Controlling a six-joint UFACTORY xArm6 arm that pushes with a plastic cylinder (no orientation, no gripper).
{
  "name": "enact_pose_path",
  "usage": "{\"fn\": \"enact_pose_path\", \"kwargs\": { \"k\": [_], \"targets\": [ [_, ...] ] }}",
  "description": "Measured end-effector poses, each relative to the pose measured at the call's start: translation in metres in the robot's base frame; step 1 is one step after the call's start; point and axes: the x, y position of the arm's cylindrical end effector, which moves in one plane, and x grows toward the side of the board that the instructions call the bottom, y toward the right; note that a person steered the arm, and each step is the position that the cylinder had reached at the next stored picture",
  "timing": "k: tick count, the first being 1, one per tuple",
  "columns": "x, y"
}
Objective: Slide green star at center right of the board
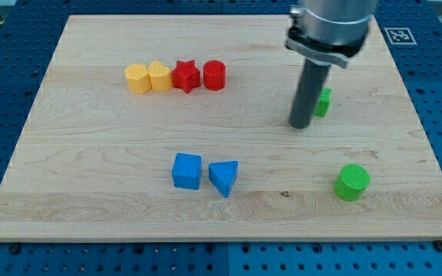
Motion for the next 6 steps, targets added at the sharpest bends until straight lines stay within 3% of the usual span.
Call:
{"fn": "enact_pose_path", "kwargs": {
  "k": [1, 3, 6],
  "targets": [
    [-0.037, -0.009],
    [-0.021, 0.067],
    [-0.012, 0.109]
  ]
}}
